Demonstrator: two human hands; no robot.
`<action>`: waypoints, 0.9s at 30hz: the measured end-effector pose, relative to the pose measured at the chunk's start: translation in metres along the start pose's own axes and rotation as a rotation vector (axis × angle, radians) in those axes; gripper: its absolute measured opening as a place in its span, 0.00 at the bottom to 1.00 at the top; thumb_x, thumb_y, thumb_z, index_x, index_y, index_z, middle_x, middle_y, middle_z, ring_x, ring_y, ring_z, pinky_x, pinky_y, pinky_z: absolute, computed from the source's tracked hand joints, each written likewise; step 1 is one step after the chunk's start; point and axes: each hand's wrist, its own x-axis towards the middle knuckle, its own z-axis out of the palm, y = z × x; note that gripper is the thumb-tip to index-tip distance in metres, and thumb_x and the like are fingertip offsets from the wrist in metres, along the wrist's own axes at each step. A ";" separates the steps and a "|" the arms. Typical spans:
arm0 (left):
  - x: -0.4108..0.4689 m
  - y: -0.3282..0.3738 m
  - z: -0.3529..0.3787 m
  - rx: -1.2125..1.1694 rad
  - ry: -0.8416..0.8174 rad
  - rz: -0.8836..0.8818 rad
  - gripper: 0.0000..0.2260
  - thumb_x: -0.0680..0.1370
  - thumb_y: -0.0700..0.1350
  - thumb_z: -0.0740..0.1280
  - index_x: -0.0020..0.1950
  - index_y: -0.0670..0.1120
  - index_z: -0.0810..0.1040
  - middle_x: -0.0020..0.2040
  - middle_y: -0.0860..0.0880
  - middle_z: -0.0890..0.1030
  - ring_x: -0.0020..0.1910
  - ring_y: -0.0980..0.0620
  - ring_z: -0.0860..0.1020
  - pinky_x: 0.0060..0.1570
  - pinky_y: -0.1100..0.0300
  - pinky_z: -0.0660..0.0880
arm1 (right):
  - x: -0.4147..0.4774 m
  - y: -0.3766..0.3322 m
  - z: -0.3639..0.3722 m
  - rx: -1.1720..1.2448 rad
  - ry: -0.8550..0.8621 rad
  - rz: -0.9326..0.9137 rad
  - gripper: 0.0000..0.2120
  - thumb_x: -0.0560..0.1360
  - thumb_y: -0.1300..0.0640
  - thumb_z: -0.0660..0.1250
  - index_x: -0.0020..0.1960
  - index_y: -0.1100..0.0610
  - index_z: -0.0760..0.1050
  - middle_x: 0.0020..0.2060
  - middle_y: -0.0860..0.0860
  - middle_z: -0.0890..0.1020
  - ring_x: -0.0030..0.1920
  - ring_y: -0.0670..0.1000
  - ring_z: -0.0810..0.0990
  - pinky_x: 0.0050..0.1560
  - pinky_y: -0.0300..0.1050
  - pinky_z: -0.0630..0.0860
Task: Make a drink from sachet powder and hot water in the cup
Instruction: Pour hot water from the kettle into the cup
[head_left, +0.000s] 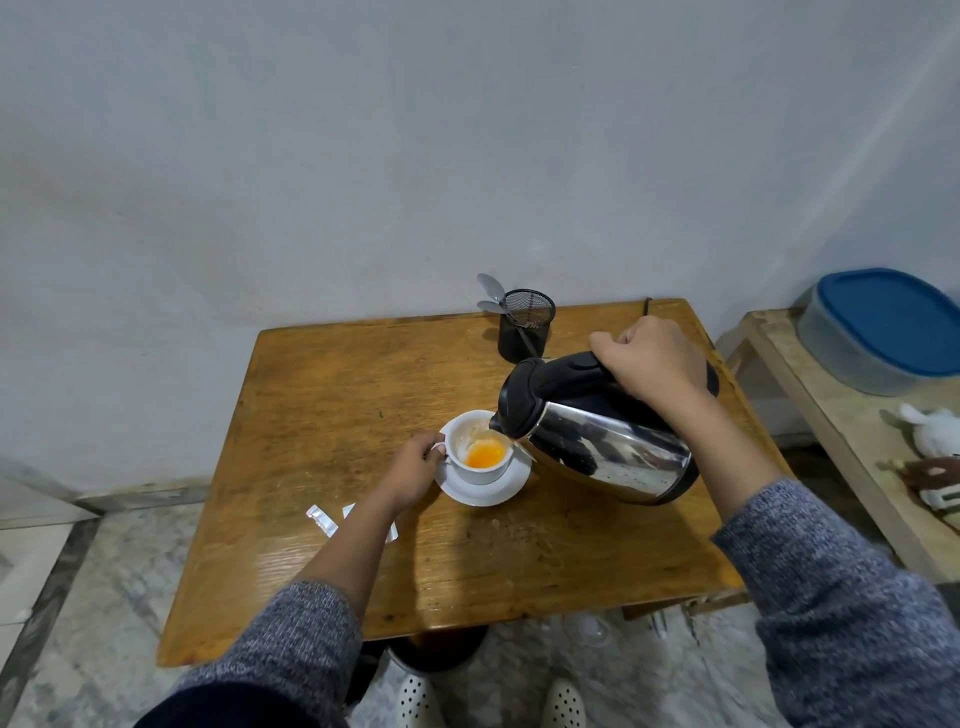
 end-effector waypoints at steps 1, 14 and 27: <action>0.000 0.000 0.000 -0.001 -0.003 0.001 0.12 0.79 0.41 0.57 0.58 0.43 0.76 0.57 0.43 0.78 0.56 0.46 0.74 0.54 0.56 0.68 | 0.000 0.000 -0.001 -0.006 0.001 0.003 0.23 0.72 0.49 0.59 0.20 0.53 0.60 0.18 0.46 0.61 0.21 0.51 0.62 0.28 0.41 0.59; -0.003 0.002 -0.001 -0.001 -0.007 0.022 0.10 0.79 0.42 0.57 0.55 0.44 0.77 0.55 0.43 0.78 0.54 0.46 0.74 0.52 0.55 0.68 | 0.000 0.002 0.000 -0.003 -0.005 0.020 0.24 0.72 0.49 0.59 0.20 0.52 0.60 0.18 0.46 0.62 0.22 0.51 0.63 0.30 0.42 0.62; -0.003 0.005 0.000 -0.006 -0.010 0.001 0.11 0.79 0.42 0.57 0.56 0.43 0.76 0.55 0.43 0.78 0.53 0.47 0.74 0.52 0.56 0.67 | -0.003 0.002 -0.001 -0.015 -0.006 0.032 0.23 0.72 0.49 0.59 0.20 0.53 0.60 0.18 0.46 0.62 0.22 0.51 0.63 0.28 0.41 0.61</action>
